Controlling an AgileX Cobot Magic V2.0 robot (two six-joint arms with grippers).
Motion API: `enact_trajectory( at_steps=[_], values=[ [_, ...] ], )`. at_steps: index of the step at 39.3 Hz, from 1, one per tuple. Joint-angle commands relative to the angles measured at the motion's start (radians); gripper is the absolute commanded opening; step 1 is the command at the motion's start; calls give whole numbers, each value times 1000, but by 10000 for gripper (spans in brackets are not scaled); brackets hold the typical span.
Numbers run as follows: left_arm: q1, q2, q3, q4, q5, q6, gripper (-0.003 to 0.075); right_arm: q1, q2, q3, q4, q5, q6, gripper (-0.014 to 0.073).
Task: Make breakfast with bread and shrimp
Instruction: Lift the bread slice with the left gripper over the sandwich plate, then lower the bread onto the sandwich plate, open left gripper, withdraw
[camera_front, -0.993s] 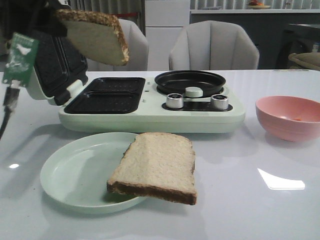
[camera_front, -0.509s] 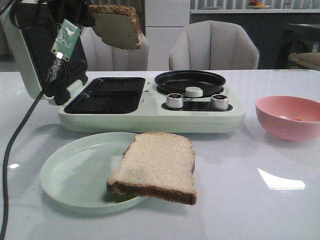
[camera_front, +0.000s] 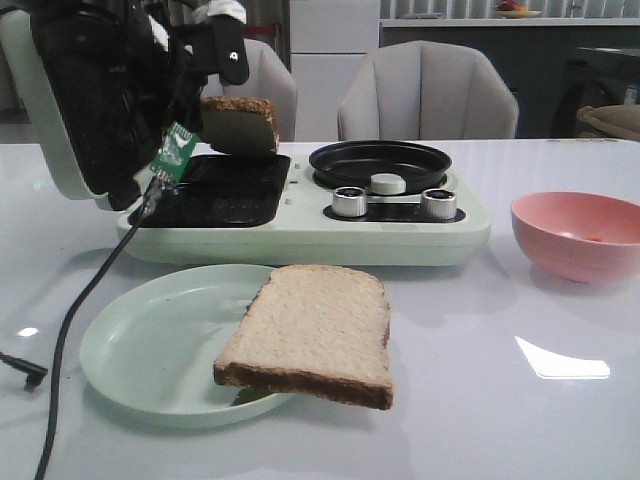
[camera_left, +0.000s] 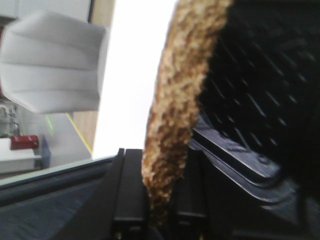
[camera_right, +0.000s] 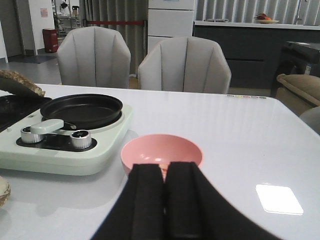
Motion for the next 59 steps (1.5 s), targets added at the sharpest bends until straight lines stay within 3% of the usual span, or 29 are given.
enact_trajectory(
  at_steps=[1,22,27,33,36,47,59],
  values=[
    [2,-57,6,-18,-6,-15,121,-8,-22,-16,-8,-77,-1,132],
    [2,-55,83,-63,-136,-15,142,-8,-22,-16,-8,-77,-1,132],
    [2,-55,83,-88,-147,-15,300,-8,-22,-16,-8,-77,-1,132],
    [-2,-55,83,-134,-135,-15,606,-8,-22,-16,-8,-77,-1,132],
    [-6,-55,83,-158,-122,-15,668,-8,-22,-16,-8,-77,-1,132],
    [-24,-108,83,-332,-31,-15,671,-8,-22,-16,-8,-77,-1,132],
    [-36,-193,83,-564,127,72,670,-8,-22,-16,-8,-77,-1,132]
  ],
)
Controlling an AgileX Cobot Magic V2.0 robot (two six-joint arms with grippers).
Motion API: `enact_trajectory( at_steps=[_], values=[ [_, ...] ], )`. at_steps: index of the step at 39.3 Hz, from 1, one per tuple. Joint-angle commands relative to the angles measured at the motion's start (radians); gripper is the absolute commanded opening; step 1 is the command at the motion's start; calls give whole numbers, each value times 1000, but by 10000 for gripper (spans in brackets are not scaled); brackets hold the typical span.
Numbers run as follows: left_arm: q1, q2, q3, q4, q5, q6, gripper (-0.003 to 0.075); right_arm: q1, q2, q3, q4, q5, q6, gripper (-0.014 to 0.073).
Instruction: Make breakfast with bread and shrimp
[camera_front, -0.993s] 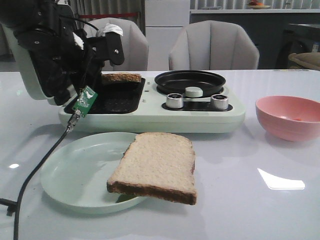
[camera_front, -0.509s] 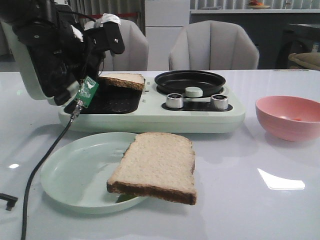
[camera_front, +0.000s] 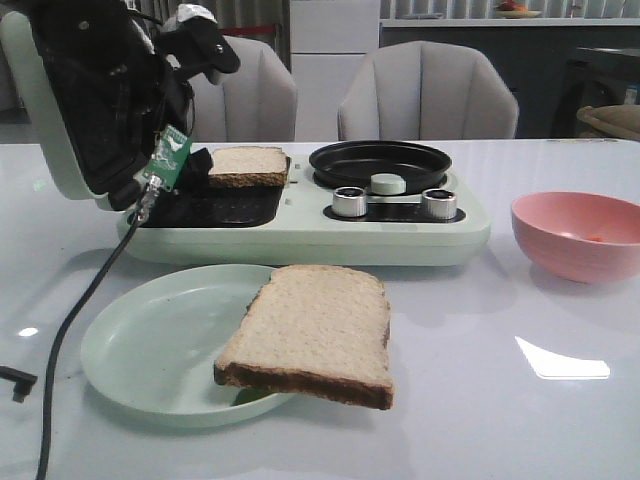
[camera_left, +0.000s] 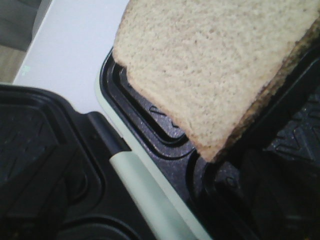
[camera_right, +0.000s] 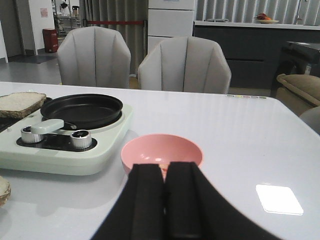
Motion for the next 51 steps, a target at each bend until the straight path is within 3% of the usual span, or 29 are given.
enact_trajectory(
  at_steps=[1,19,29,40,46,51],
  values=[
    [-9,-107,-26,-61,22,4,670,-8,-22,-16,-8,-77,-1,132],
    [-36,-418,-26,-258,168,5,670,-8,-22,-16,-8,-77,-1,132],
    [-23,-622,-3,-452,259,18,664,-8,-22,-16,-8,-77,-1,132],
    [63,-878,283,-696,107,224,557,-8,-22,-16,-8,-77,-1,132],
    [117,-1021,463,-796,28,243,531,-8,-22,-16,-8,-77,-1,132],
    [133,-1136,549,-802,58,241,531,-8,-22,-16,-8,-77,-1,132]
  ],
)
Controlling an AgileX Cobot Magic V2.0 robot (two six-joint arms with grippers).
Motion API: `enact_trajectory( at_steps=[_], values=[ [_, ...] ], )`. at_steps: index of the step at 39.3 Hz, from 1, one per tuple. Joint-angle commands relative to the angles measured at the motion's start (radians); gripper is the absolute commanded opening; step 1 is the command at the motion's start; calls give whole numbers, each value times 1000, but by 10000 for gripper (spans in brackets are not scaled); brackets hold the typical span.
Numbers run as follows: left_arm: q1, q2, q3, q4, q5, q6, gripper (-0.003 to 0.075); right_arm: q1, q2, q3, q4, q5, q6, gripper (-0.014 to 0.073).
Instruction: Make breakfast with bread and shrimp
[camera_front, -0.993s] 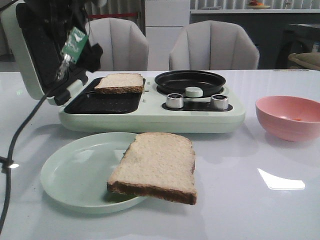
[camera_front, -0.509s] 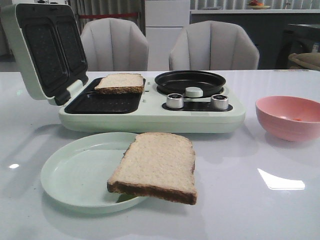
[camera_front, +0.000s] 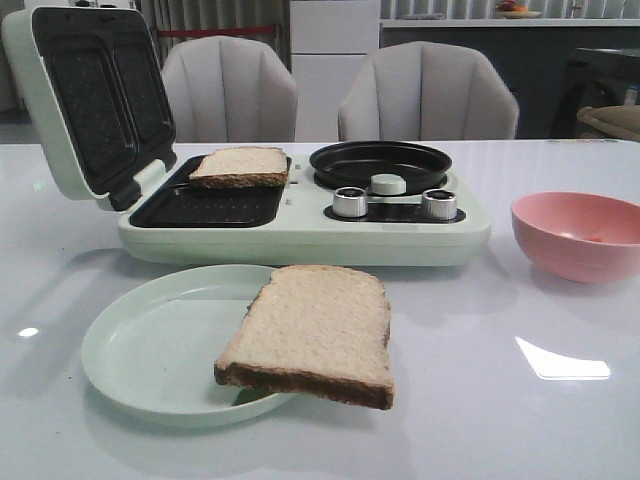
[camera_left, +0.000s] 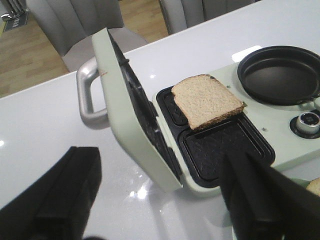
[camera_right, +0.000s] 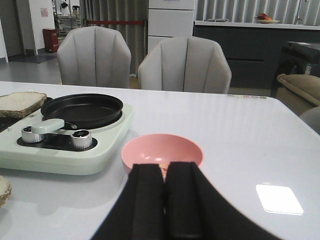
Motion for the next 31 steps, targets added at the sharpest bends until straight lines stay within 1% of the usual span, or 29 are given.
enact_trajectory(
  at_steps=[1,10,17,25,31],
  values=[
    [6,-92,27,-27,-50,3,531,-8,-22,-18,-8,-77,-1,132],
    [6,-342,139,-48,23,3,531,-8,-22,-18,-8,-77,-1,132],
    [6,-548,225,-48,26,-75,531,-8,-22,-18,-8,-77,-1,132],
    [5,-738,342,-50,39,-76,531,-8,-22,-18,-8,-77,-1,132],
    [-12,-849,441,-84,27,-76,531,-8,-22,-18,-8,-77,-1,132]
  ],
)
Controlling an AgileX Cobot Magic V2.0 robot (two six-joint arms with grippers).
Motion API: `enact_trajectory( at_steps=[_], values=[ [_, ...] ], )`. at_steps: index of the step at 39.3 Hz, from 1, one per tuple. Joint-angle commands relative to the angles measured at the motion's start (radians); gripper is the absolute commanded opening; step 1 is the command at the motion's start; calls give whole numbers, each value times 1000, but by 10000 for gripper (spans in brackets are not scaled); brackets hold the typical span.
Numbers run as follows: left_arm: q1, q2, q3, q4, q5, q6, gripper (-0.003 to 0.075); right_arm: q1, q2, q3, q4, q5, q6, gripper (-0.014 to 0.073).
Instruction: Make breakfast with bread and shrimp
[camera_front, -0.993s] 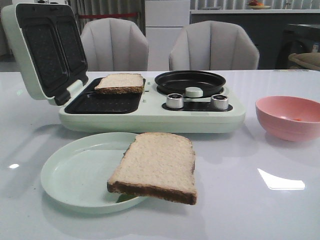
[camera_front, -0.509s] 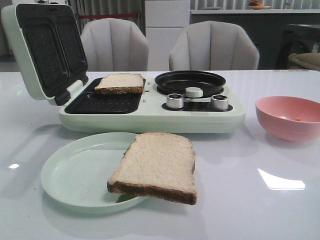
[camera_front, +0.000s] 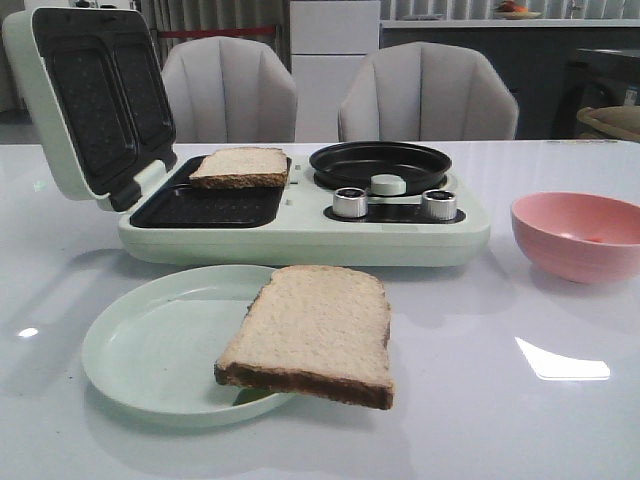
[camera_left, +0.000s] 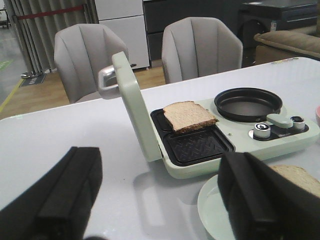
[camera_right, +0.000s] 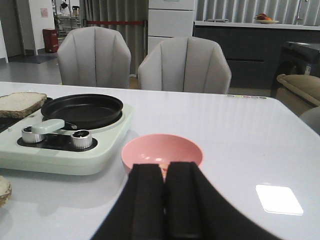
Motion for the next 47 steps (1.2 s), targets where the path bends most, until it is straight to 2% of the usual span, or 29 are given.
enact_trajectory(
  at_steps=[1,18,26,29,38,47],
  values=[
    [-20,-42,22,-36,-83,-12,531,-8,-22,-18,-8,-77,-1,132],
    [-28,-86,107,-67,-119,-12,531,-8,-22,-18,-8,-84,-1,132],
    [-28,-86,107,-74,-113,-12,531,-8,-21,-42,-8,-201,0,132],
    [-28,-86,107,-74,-113,-12,531,-7,-2,-106,-8,-134,0,132],
    [-28,-86,107,-74,-113,-12,531,-7,143,-350,-8,295,-1,132],
    [-28,-86,107,-74,-121,-12,531,-7,161,-359,-1,320,0,132]
  ],
)
